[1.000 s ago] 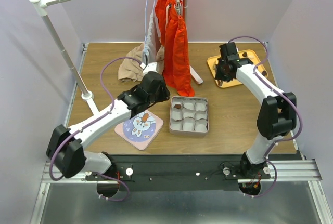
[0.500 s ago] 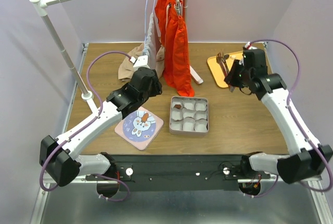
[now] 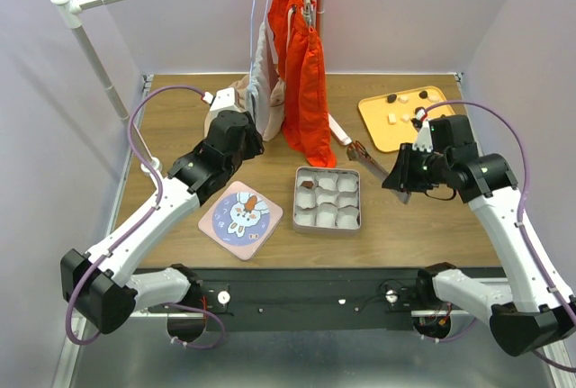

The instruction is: Pack the chocolate

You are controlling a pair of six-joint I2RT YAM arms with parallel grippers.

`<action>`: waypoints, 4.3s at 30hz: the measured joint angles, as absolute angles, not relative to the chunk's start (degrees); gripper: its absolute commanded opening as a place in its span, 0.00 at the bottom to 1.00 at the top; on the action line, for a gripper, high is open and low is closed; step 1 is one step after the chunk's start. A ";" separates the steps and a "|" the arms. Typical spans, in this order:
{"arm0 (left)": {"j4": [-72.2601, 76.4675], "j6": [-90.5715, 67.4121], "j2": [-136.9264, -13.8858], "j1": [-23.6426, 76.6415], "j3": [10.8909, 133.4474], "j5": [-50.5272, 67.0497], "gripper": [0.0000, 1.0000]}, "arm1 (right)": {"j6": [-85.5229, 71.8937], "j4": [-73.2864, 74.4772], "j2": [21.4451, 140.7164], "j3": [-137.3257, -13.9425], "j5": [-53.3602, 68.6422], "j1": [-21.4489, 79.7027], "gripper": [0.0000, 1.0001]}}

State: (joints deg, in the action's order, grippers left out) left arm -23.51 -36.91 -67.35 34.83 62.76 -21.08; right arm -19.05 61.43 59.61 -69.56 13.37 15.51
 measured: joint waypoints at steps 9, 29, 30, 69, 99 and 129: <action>-23.51 -36.88 -67.02 34.50 62.76 -21.02 0.50 | -19.40 62.70 59.92 -66.63 14.52 19.22 0.22; -23.81 -36.91 -66.59 34.26 62.76 -21.04 0.50 | -24.64 58.81 64.14 -65.43 8.16 28.82 0.33; -23.81 -36.91 -66.59 34.22 62.76 -21.04 0.50 | -24.67 58.70 64.23 -65.43 8.16 28.82 0.33; -23.94 -36.45 -66.26 33.21 61.36 -21.06 0.50 | -25.45 60.49 66.08 -79.88 -11.99 28.82 0.37; -23.83 -32.67 -67.88 28.69 61.34 -20.86 0.50 | -16.49 41.28 92.75 -78.67 -14.26 10.98 0.47; -23.44 -32.53 -68.69 28.32 61.28 -20.10 0.50 | -15.46 38.63 93.34 -80.31 -9.15 8.49 0.20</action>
